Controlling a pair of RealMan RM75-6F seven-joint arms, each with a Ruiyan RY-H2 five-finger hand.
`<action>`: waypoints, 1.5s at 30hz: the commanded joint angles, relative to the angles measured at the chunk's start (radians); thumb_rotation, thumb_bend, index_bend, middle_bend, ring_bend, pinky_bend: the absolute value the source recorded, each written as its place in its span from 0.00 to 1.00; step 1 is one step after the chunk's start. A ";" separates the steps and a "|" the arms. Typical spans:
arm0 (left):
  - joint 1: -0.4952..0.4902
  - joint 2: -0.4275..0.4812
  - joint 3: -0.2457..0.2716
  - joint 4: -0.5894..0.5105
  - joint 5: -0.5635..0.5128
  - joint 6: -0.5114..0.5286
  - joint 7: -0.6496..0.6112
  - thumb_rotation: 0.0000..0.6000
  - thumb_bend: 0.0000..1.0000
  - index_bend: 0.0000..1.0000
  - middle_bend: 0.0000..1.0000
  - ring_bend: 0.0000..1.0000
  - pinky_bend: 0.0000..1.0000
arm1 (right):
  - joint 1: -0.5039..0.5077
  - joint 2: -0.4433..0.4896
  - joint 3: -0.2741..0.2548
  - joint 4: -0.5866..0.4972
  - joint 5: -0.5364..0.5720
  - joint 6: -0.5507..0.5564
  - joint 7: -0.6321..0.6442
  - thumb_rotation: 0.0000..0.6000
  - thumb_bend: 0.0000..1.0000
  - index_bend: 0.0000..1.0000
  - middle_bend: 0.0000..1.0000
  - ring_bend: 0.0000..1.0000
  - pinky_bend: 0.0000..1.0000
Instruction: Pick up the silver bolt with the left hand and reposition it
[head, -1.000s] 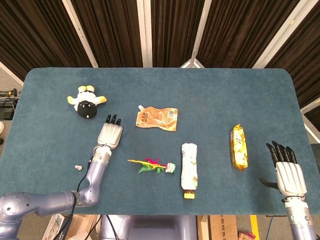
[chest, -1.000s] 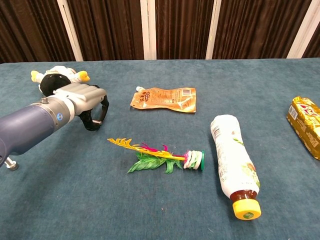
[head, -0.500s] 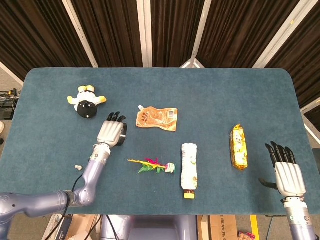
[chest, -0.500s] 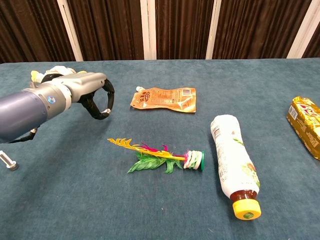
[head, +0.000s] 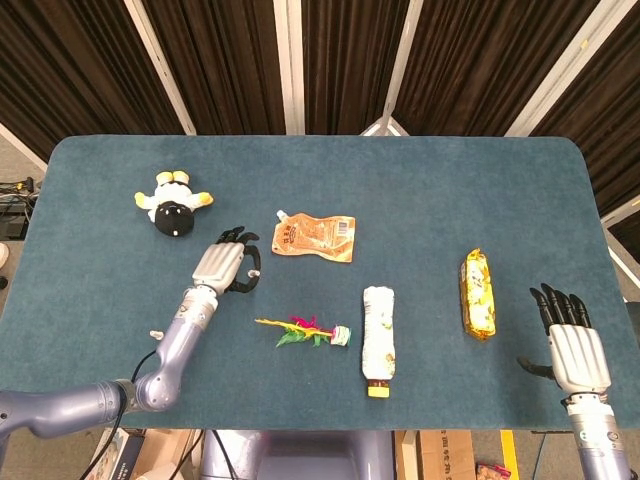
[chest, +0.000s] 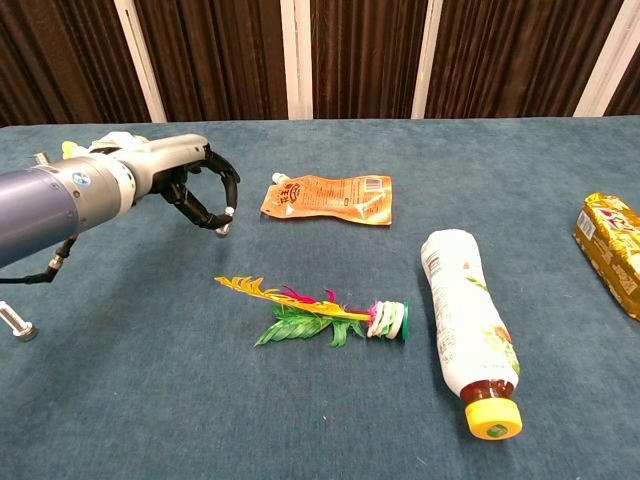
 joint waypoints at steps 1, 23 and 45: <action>0.017 0.014 -0.015 -0.003 0.003 -0.055 -0.081 1.00 0.54 0.56 0.16 0.00 0.00 | 0.000 0.000 0.000 0.000 0.001 0.001 0.000 1.00 0.11 0.08 0.07 0.06 0.00; 0.026 0.045 0.000 0.053 0.069 -0.221 -0.317 1.00 0.53 0.54 0.14 0.00 0.00 | 0.000 -0.003 0.003 0.000 0.009 0.000 0.000 1.00 0.11 0.08 0.07 0.06 0.00; 0.005 0.096 0.036 0.035 0.093 -0.258 -0.346 1.00 0.51 0.43 0.10 0.00 0.00 | -0.001 -0.006 0.005 0.000 0.009 0.006 -0.001 1.00 0.11 0.11 0.07 0.06 0.00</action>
